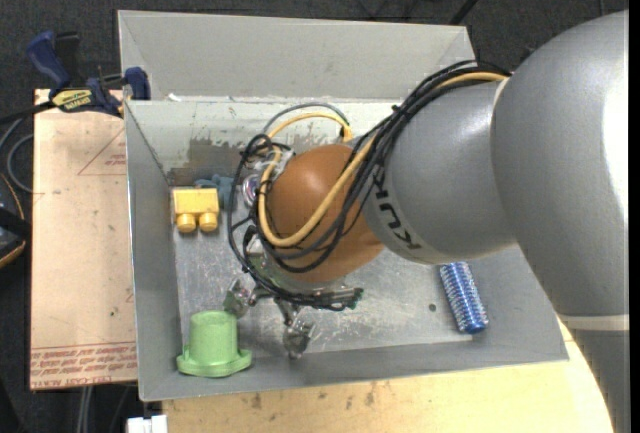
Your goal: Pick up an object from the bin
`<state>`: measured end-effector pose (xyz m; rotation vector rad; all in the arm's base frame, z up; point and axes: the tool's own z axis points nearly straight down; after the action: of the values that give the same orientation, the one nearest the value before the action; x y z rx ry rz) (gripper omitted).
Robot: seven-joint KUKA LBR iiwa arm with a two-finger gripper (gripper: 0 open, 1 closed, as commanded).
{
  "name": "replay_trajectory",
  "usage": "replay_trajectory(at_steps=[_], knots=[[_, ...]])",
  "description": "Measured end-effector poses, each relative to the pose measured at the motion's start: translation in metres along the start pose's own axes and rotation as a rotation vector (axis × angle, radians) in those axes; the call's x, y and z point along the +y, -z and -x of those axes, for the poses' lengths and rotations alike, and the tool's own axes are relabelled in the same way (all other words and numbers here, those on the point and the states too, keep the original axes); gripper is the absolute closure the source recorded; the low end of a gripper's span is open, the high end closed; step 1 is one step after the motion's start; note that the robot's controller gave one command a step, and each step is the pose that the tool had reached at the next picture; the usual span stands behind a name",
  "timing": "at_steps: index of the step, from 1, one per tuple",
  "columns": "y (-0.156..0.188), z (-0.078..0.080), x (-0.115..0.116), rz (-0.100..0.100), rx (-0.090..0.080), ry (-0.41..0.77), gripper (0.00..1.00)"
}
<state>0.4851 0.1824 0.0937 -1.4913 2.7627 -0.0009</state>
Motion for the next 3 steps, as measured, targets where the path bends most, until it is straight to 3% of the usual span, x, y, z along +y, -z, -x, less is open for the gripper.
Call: replay_trajectory(at_steps=[1, 2, 3], knots=[[0.0632, -0.0779, -0.0901, -0.005, -0.001, 0.078, 0.00], [0.0610, -0.0741, -0.0848, 0.002, -0.001, 0.086, 1.00], [0.0609, -0.0741, -0.0848, 0.002, -0.001, 0.086, 0.00]])
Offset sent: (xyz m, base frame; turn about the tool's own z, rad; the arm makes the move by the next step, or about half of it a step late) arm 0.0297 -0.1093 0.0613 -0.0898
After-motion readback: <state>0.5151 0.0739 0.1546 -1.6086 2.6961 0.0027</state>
